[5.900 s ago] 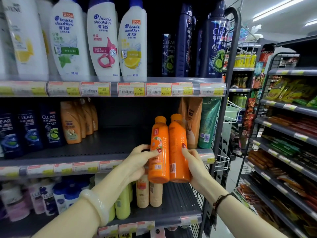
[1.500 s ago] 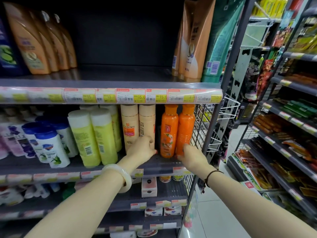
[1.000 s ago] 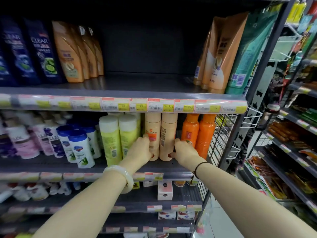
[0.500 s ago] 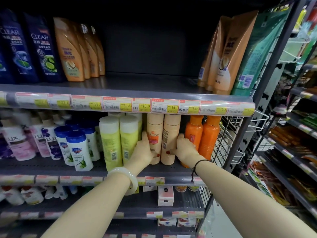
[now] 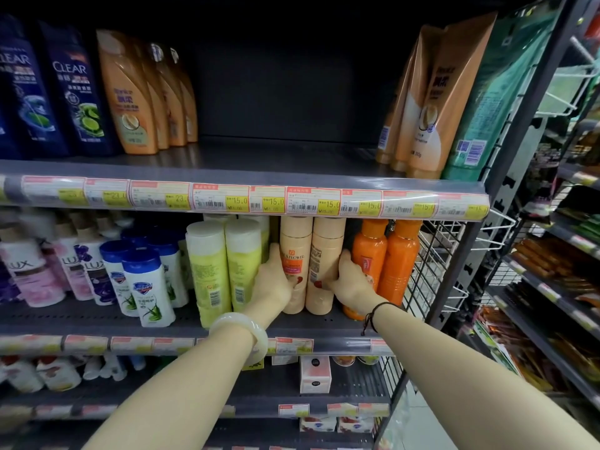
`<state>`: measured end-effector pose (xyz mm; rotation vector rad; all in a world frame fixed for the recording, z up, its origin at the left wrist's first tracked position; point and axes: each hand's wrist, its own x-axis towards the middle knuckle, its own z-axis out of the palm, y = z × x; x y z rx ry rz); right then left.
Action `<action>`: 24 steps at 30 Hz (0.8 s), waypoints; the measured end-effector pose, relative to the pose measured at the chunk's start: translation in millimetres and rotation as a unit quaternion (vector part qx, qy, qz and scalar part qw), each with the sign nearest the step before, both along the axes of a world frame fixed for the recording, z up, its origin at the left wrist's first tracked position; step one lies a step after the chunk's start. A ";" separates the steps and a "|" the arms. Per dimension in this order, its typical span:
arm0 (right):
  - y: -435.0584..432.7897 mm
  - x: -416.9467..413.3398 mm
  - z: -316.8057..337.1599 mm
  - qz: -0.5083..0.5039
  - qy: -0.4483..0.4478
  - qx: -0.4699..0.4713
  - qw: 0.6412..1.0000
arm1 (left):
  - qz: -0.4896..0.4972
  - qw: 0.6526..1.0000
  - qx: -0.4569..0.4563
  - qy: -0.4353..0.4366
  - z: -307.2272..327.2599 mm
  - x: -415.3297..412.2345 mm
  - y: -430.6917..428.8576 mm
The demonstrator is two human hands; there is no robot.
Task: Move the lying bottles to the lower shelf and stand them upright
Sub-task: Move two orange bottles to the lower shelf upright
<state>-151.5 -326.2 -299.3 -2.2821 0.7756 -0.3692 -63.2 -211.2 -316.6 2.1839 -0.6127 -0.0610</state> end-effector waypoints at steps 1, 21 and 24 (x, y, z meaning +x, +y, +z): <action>-1.3 -0.5 -1.0 0.001 -0.005 0.003 1.000 | 0.000 1.000 0.004 -0.004 0.1 -0.1 -0.5; 7.3 -7.5 9.3 0.008 0.114 -0.110 0.987 | -0.041 0.996 0.077 0.004 12.5 -9.4 16.3; 18.8 -12.8 10.0 0.025 0.143 -0.144 0.979 | -0.068 0.991 0.115 -0.014 19.3 -12.5 32.2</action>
